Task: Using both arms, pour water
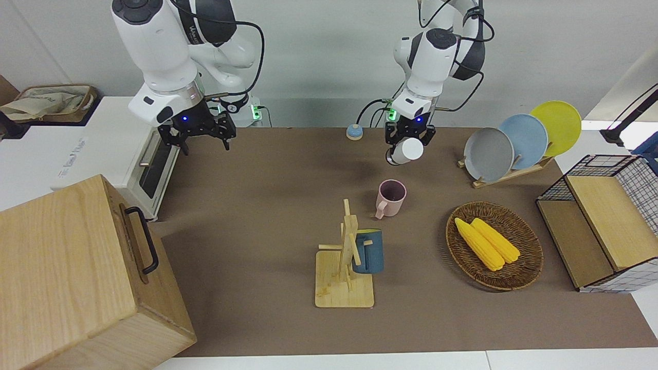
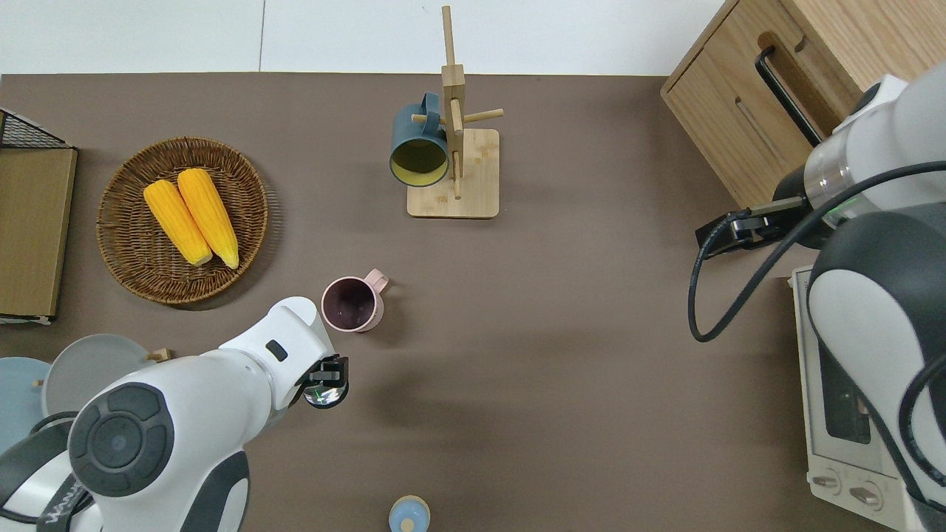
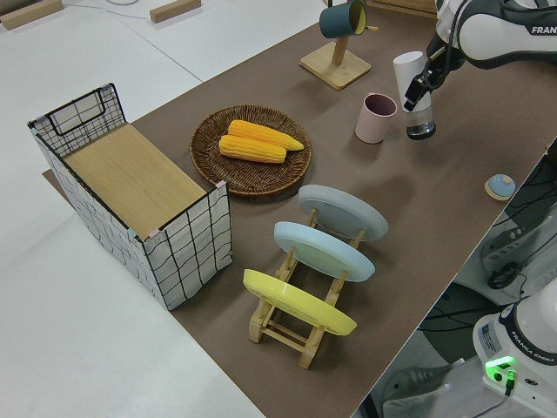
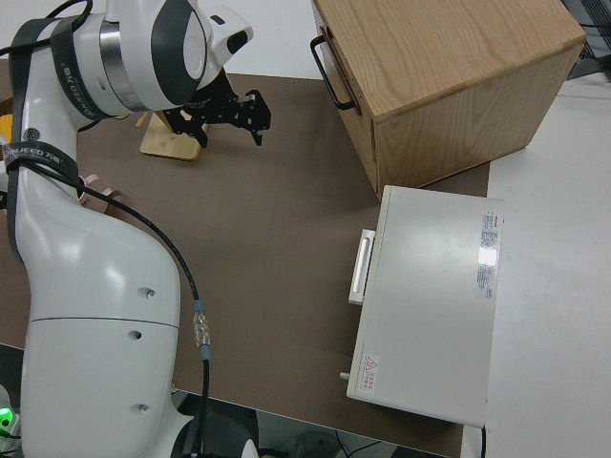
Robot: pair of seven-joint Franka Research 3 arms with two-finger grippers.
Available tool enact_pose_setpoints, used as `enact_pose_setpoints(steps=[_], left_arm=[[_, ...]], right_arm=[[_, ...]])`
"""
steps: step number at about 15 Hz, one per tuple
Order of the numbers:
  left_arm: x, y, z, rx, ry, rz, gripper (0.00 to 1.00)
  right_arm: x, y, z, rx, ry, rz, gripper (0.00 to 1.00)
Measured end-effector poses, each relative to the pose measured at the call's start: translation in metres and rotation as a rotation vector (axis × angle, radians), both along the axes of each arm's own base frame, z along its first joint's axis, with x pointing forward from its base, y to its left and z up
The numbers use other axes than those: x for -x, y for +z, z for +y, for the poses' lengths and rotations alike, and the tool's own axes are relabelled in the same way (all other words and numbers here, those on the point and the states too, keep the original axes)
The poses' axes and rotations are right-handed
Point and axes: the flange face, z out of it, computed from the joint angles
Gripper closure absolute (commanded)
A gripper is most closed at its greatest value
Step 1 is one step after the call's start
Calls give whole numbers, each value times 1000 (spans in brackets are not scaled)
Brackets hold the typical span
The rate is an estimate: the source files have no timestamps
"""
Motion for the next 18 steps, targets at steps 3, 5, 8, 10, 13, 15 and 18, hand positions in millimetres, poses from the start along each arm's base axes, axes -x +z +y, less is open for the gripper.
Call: enact_pose_setpoints(steps=[3,5,8,10,13,15,18], left_arm=[[-2,-12,-8,-5,-13,13,980],[-2,-19,-11,-9,-19,27,980],[-5,-30,-13,-12,-21,49,980],[-6,-33,-14,-15,-22,61,980],[-5,-34,-14,-27,-24,102,982],[-7,-32,-16,-32,-27,123,980],[-14,-30,-19,-36,-31,153,980]], right_arm=[[3,4,-4,4,-3,1,9],[4,5,-3,5,-2,2,9],[5,5,-2,1,-1,6,9],[5,5,-1,0,1,7,9],[5,5,-1,0,1,7,9],[5,5,-1,0,1,7,9],[5,5,-2,0,0,7,9]])
